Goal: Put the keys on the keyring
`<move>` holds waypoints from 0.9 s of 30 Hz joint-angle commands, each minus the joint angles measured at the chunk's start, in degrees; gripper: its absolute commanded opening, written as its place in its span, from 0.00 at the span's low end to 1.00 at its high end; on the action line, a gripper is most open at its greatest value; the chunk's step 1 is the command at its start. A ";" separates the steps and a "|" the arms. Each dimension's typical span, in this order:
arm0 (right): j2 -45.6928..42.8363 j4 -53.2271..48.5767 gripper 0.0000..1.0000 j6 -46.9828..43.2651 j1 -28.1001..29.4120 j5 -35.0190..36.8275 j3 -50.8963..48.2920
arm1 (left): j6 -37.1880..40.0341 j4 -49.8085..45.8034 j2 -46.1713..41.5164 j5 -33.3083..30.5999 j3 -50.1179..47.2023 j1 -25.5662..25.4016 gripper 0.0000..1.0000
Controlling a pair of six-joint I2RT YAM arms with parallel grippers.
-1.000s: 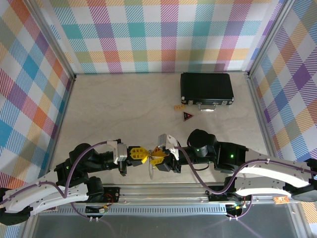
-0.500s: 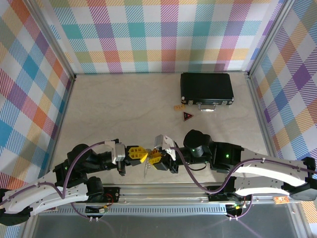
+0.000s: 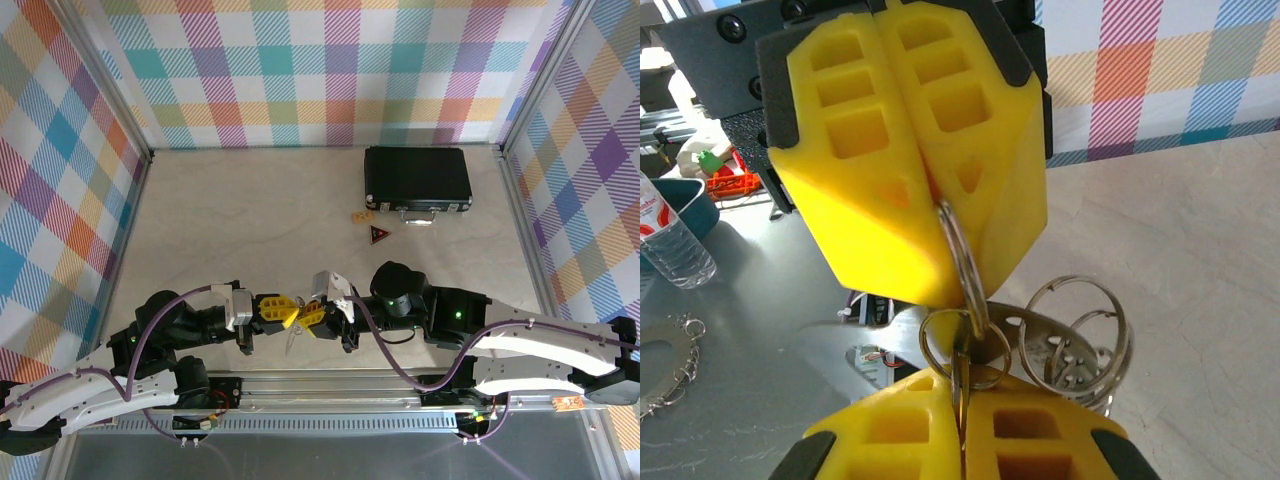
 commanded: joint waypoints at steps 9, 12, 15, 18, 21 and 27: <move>-1.29 -3.97 0.00 -1.65 0.49 3.73 1.95 | 0.89 3.33 -0.15 0.36 -0.07 -0.16 0.00; -0.84 -4.60 0.00 -2.05 0.46 4.20 2.72 | 0.98 2.31 -0.18 1.20 0.32 -0.16 0.00; -0.35 -5.25 0.00 -2.51 0.42 4.41 3.45 | 0.89 1.66 -0.23 2.22 0.41 -0.16 0.00; -0.15 -5.64 0.00 -2.67 0.46 4.40 3.99 | 0.80 1.54 -0.02 3.14 0.48 -0.10 0.00; -0.34 -5.84 0.00 -2.65 0.48 4.03 4.04 | 0.72 1.33 0.69 4.34 1.02 -0.13 0.00; -0.97 -5.47 0.00 -3.09 0.48 3.65 3.42 | 0.38 0.75 1.41 6.85 1.59 -0.10 0.00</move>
